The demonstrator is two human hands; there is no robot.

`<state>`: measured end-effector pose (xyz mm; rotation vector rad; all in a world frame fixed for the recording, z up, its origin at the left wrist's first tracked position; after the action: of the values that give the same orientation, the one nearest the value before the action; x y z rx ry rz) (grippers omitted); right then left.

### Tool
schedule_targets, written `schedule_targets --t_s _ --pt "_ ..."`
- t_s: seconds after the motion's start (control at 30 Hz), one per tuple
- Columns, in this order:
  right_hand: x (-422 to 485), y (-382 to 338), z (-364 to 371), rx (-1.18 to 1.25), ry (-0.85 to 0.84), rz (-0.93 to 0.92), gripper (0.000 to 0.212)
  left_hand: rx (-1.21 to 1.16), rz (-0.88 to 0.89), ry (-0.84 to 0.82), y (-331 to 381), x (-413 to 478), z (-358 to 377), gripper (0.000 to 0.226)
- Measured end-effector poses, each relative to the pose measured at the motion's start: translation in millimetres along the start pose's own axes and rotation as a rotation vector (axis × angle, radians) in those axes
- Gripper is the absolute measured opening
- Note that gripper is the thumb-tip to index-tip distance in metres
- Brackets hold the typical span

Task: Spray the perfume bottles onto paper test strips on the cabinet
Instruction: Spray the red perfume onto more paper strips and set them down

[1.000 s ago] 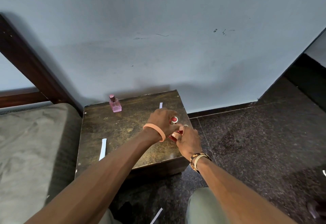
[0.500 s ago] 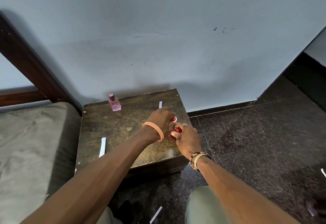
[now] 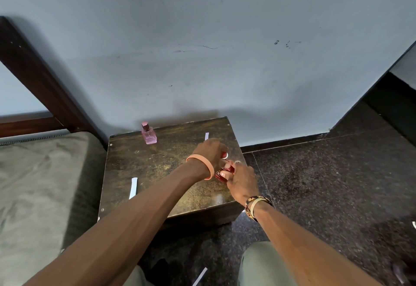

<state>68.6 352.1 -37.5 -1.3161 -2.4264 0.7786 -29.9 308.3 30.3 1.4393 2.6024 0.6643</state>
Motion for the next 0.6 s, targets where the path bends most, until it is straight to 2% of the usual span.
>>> schedule_targets --t_s 0.1,0.17,0.33,0.47,0.6 --pt "0.8 -0.7 0.5 0.016 0.008 -0.027 0.033 -0.037 -0.088 0.045 -8.4 -0.9 -1.6 0.029" --pt "0.2 -3.0 -0.1 0.011 0.007 -0.047 0.036 0.0 -0.068 0.04 -7.8 -3.0 0.9 0.019" --pt "2.4 -1.1 -1.4 0.016 -0.012 -0.03 0.037 -0.005 -0.037 -0.013 -5.4 1.6 4.1 0.018" --pt "2.4 -0.4 -1.3 0.043 -0.001 -0.033 0.03 -0.12 -0.146 0.045 -14.9 1.4 1.1 0.033" --pt "3.0 -1.1 1.1 0.044 -0.013 -0.049 0.034 -0.034 -0.066 0.074 -12.0 -1.0 2.0 0.017"
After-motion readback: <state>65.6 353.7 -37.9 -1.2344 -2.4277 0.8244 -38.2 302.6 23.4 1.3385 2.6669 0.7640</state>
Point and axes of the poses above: each hand's wrist, its own x-axis towards the middle knuckle, its own z-axis out of the palm, y = z × x, the point moved 8 cm from there along x, towards the middle knuckle, and after that the axes turned 14 degrees about y, right-handed, at the moved point
